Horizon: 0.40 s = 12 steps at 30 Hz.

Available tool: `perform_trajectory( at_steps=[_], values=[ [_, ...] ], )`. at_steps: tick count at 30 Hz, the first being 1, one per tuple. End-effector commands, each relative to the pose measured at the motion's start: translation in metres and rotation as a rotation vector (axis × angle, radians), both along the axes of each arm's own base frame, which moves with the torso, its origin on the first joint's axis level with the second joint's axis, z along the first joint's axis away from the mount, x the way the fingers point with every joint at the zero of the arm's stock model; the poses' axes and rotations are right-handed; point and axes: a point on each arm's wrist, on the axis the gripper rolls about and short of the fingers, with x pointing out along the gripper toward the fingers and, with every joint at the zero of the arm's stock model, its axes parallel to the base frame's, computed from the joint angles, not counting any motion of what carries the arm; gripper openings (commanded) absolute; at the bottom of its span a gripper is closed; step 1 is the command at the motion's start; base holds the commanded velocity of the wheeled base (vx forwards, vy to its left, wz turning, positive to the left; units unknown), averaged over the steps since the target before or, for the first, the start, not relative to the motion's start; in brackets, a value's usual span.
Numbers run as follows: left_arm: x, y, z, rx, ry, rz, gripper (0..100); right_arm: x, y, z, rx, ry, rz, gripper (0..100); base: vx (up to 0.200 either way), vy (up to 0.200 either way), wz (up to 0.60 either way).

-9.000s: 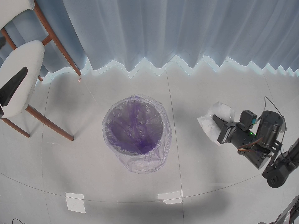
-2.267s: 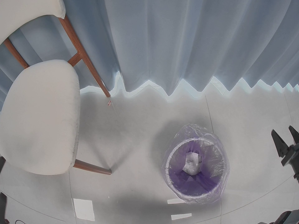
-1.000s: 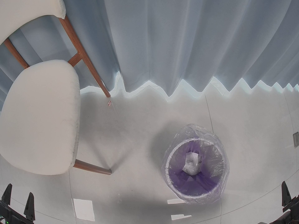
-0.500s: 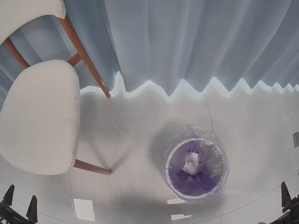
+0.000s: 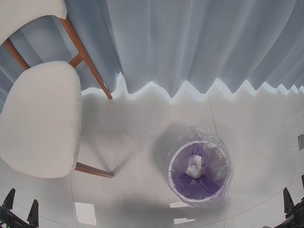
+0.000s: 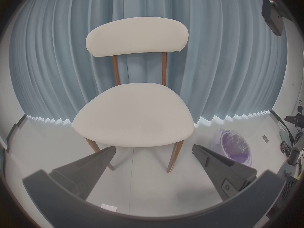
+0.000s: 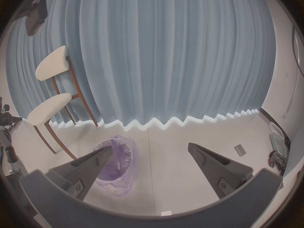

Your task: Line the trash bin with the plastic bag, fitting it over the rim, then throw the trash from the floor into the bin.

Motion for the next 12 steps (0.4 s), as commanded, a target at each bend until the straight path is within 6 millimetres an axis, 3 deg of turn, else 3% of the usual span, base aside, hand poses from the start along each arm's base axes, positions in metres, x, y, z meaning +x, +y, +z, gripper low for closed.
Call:
perform_trajectory(
  at_steps=[1, 12],
  values=[
    [0.0004, 0.0000, -0.0051, -0.001, 0.006, 0.000, 100, 0.0006, 0.0000, -0.0050, 0.002, 0.007, 0.002, 100, 0.000, 0.000, 0.00],
    [0.0004, 0.0000, -0.0051, 0.000, 0.006, 0.000, 100, 0.0006, -0.0009, -0.0050, 0.005, 0.007, -0.043, 100, 0.000, 0.000, 0.00]
  ],
)
